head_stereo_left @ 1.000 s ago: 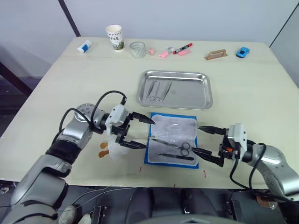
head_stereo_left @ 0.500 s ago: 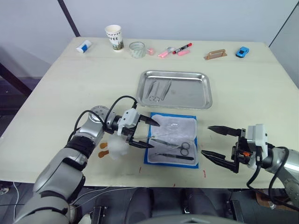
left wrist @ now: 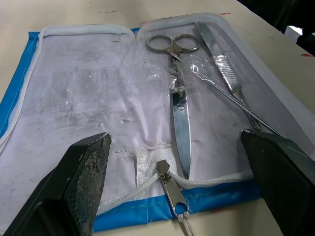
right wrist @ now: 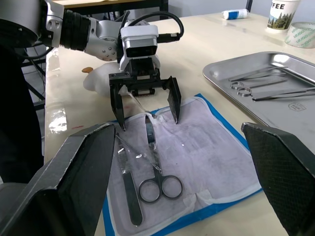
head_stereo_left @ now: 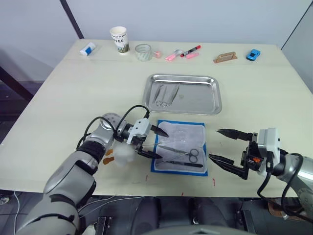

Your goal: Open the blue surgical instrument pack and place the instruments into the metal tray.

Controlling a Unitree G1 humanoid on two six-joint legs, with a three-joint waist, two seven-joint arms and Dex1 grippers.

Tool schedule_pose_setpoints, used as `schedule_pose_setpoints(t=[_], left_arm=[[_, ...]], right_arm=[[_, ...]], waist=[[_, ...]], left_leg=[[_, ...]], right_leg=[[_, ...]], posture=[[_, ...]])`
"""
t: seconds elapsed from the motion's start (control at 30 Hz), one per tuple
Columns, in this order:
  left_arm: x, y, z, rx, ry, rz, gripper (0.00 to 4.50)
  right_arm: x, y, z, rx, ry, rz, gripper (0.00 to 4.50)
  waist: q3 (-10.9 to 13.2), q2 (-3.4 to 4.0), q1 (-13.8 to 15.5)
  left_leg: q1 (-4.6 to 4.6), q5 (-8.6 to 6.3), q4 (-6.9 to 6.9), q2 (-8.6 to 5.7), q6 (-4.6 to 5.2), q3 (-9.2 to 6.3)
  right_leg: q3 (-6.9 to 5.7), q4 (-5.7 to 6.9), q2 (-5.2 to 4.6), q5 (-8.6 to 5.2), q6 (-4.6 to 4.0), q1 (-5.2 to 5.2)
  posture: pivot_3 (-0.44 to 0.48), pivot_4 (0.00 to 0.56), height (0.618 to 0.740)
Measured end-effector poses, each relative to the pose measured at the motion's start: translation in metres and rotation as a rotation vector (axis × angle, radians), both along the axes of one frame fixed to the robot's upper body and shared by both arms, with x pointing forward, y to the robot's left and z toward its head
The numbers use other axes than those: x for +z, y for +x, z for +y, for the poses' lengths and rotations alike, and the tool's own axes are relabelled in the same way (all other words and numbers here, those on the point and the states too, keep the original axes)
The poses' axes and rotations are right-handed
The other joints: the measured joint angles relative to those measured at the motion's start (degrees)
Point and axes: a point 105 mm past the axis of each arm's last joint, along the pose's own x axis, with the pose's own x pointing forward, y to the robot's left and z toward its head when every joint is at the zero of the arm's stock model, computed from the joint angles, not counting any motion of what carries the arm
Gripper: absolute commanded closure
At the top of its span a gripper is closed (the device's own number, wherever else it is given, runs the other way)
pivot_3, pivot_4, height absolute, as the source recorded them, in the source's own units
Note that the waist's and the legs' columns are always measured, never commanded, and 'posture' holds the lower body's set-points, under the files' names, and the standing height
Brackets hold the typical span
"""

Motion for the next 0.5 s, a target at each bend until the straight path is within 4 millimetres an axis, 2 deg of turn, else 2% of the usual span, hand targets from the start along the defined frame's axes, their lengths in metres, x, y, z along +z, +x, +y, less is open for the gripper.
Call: schedule_pose_setpoints(t=[0.5], left_arm=[[-0.004,0.000,-0.002,-0.016,-0.008,-0.005,0.07]], right_arm=[[-0.007,0.007,0.011,0.069,-0.023,0.004,0.00]], waist=[[-0.1,0.08,0.2]], left_leg=[[0.06,0.00,0.01,-0.04,0.00,-0.03]], right_leg=[[0.01,-0.01,0.00,0.00,0.00,0.09]], posture=[[0.000,0.150,0.718]])
